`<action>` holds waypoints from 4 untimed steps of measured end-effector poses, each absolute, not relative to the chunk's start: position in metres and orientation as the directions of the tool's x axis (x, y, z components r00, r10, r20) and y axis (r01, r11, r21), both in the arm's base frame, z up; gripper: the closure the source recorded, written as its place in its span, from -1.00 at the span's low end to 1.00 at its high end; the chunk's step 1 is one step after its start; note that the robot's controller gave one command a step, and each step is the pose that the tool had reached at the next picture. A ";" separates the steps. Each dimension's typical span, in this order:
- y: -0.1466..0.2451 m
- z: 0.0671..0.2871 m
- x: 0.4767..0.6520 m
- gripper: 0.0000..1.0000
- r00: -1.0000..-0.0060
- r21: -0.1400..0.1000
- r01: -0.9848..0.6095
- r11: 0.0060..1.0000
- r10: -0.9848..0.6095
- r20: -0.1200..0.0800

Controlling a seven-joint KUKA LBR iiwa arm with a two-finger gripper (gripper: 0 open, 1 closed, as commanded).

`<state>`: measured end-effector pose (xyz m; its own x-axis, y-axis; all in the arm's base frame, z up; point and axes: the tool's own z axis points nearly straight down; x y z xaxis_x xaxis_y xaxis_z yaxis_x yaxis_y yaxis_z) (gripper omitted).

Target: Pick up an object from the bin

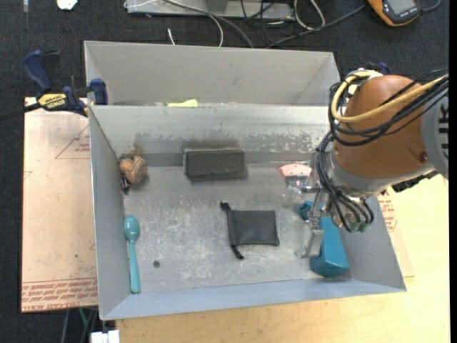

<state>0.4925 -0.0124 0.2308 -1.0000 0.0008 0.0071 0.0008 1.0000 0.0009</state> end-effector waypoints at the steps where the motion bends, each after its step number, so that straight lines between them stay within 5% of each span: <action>1: -0.012 0.235 0.494 -1.00 -1.000 0.001 0.000 1.000 0.000 -0.001; 2: 0.011 0.173 0.509 -1.00 -1.000 0.001 -0.015 1.000 -0.015 -0.007; 4: 0.026 0.107 0.528 -1.00 -0.961 0.000 -0.278 0.961 -0.278 -0.006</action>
Offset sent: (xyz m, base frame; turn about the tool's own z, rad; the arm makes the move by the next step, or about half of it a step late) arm 0.0297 0.0493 -0.1276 -0.0305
